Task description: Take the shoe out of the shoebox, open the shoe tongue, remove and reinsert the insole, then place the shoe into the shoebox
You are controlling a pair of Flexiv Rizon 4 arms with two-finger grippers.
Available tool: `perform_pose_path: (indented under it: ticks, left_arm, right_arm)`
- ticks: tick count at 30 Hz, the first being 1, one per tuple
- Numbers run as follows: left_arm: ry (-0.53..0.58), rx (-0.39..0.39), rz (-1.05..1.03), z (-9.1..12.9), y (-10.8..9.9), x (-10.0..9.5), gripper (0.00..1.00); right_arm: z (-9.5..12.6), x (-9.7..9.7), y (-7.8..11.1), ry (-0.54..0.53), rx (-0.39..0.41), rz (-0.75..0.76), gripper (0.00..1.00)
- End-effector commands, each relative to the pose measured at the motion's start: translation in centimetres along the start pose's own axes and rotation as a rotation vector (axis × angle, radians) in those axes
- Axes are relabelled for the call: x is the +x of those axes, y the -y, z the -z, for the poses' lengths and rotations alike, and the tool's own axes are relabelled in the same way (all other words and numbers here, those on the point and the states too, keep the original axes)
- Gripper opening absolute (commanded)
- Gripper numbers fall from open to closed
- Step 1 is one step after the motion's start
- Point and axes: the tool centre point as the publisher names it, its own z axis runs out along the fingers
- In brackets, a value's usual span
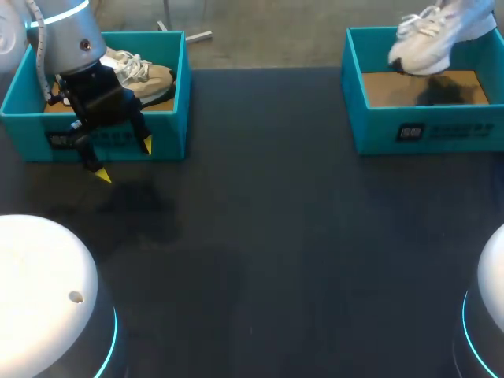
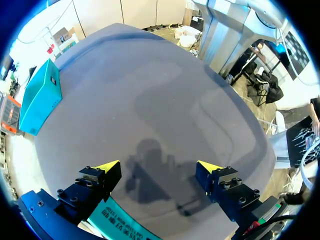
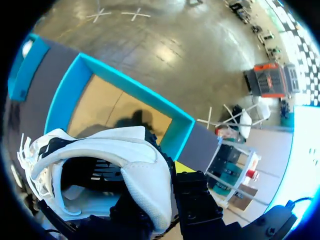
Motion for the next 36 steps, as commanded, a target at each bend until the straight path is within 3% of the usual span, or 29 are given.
perform_pose_path:
  ticks: [1, 3, 5, 14, 24, 36]
  left_arm:
    - [0.000, -0.003, 0.001, 0.0, 0.0, 0.1, 1.00]
    - [0.000, -0.003, 0.001, 0.0, 0.0, 0.1, 1.00]
    - [0.000, -0.003, 0.001, 0.0, 0.0, 0.1, 1.00]
    - [0.000, -0.003, 0.001, 0.0, 0.0, 0.1, 1.00]
    - [0.000, -0.003, 0.001, 0.0, 0.0, 0.1, 1.00]
    - [0.000, -0.003, 0.001, 0.0, 0.0, 0.1, 1.00]
  right_arm:
    - [0.2, -0.7, -0.9, -0.026, 0.035, -0.086, 0.00]
    - [0.1, -0.8, -1.0, -0.029, 0.042, -0.110, 0.00]
    - [-0.7, -1.8, -0.9, -0.059, 0.073, -0.272, 0.00]
    - [-2.0, -2.3, 2.1, -0.077, 0.080, -0.513, 0.00]
    - [-3.0, -0.1, 4.2, -0.093, 0.020, -0.603, 0.00]
    - [-5.2, 1.3, 6.3, -0.052, 0.069, -0.697, 0.00]
